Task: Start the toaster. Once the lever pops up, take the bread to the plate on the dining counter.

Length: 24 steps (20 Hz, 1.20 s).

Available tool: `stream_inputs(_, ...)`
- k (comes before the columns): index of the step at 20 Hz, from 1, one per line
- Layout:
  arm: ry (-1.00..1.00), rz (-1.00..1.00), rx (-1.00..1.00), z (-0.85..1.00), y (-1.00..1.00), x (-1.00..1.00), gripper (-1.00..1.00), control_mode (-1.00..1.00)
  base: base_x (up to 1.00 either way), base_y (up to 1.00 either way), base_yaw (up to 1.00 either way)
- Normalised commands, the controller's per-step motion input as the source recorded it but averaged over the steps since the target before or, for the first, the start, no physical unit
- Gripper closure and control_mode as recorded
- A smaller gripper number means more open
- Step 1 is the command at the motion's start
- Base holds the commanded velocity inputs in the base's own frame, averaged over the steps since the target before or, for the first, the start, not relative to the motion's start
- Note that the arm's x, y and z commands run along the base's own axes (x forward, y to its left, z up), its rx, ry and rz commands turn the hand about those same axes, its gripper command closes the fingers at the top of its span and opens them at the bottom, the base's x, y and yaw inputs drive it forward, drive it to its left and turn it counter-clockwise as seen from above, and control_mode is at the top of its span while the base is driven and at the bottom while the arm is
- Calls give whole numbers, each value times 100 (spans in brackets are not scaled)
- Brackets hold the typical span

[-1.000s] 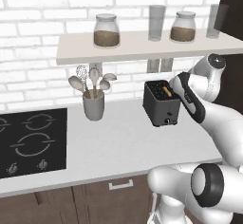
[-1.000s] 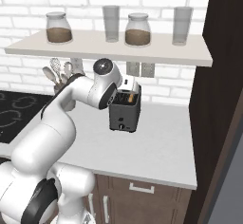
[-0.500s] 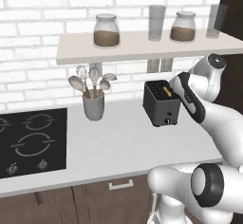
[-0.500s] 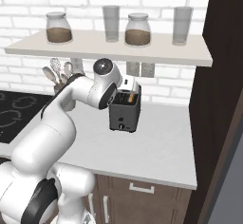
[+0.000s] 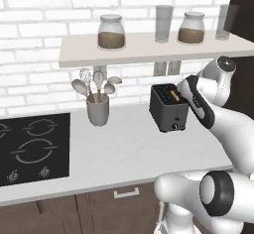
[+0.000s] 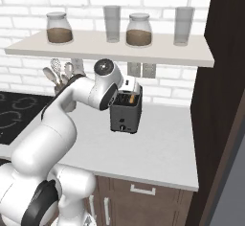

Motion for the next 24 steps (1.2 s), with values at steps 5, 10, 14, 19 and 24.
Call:
stream_inputs(5, 0, 0, 0, 0, 0, 0, -100, -100, 0, 0, 0)
stream_inputs(10, 0, 0, 0, 0, 0, 0, -100, -100, 0, 0, 0)
stream_inputs(14, 0, 0, 0, 0, 0, 0, -100, -100, 0, 0, 0)
stream_inputs(19, 0, 0, 0, 0, 0, 0, -100, -100, 0, 0, 0)
stream_inputs(24, 0, 0, 0, 0, 0, 0, -100, -100, 0, 0, 0)
